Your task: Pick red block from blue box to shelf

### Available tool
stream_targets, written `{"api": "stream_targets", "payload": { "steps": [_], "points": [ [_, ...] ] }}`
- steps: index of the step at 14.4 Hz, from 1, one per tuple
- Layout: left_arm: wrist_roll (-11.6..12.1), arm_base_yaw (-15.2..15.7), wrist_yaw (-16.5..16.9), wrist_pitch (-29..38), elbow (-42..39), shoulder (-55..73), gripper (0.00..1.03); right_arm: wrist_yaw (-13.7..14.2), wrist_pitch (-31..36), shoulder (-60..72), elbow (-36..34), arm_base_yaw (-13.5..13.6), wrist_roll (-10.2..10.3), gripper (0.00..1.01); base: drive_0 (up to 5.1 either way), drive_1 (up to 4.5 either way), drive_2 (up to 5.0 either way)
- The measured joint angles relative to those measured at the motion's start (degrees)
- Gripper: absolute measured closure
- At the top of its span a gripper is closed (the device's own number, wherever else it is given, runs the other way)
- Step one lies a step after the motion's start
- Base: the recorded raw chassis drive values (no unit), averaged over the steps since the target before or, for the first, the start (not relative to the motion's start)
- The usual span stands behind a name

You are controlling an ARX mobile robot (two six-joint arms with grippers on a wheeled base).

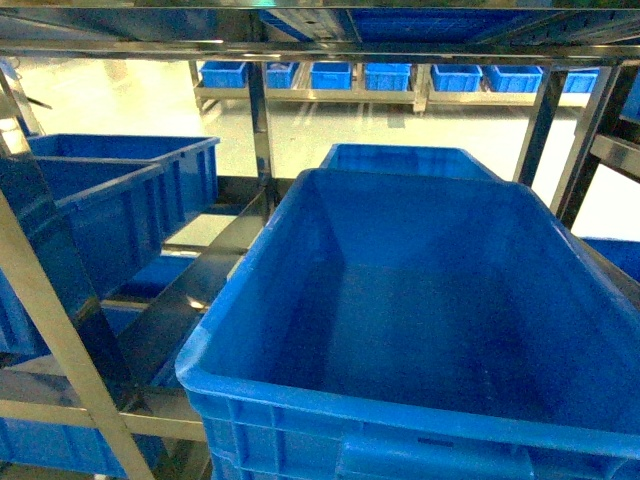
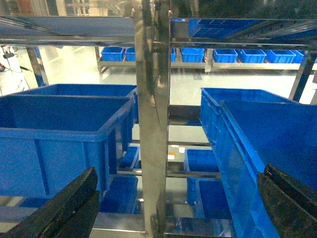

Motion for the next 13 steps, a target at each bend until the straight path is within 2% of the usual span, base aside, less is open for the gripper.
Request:
{"api": "stream_targets", "payload": {
  "steps": [1, 2, 3, 5, 7, 9, 10, 12, 13],
  "points": [
    [0.00, 0.00, 0.00, 0.00, 0.00, 0.00, 0.05, 0.83, 5.77, 5.55, 0.00, 3.08, -1.31, 0.73, 0.0, 0.00, 0.0],
    [0.00, 0.00, 0.00, 0.00, 0.00, 0.00, 0.05, 0.85, 11.80, 11.89, 0.00, 5.07, -2.45, 0.73, 0.0, 0.00, 0.0],
    [0.00, 0.00, -0.02, 0.00, 0.00, 0.00, 0.05, 0.55, 18.03, 18.82, 0.20, 5.68, -3.19, 0.73, 0.0, 0.00, 0.0],
    [0.00, 0.00, 0.00, 0.00, 0.00, 0.00, 0.05, 0.35, 25.09, 29.03, 2.71, 5.62, -4.31, 0.73, 0.0, 0.00, 0.0],
    [0.00, 0.00, 0.00, 0.00, 0.00, 0.00, 0.05, -0.44, 28.52, 34.01, 5.38, 5.44, -5.31, 0.73, 0.0, 0.00, 0.0],
    [0.00, 0.00, 0.00, 0.00, 0.00, 0.00, 0.05, -1.90, 29.66, 38.10, 7.43, 4.04, -5.31, 0.73, 0.0, 0.00, 0.0],
    [0.00, 0.00, 0.00, 0.00, 0.00, 0.00, 0.05, -1.68, 30.47, 40.09, 8.28, 3.58, -5.31, 0.73, 0.0, 0.00, 0.0],
    [0.00, 0.00, 0.00, 0.00, 0.00, 0.00, 0.05, -1.73, 32.68, 43.67, 10.36, 3.30, -5.42, 0.73, 0.0, 0.00, 0.0],
    [0.00, 0.00, 0.00, 0.02, 0.00, 0.00, 0.05, -2.86, 32.54, 44.50, 11.17, 3.19, -5.31, 0.73, 0.0, 0.00, 0.0]
  ]
}}
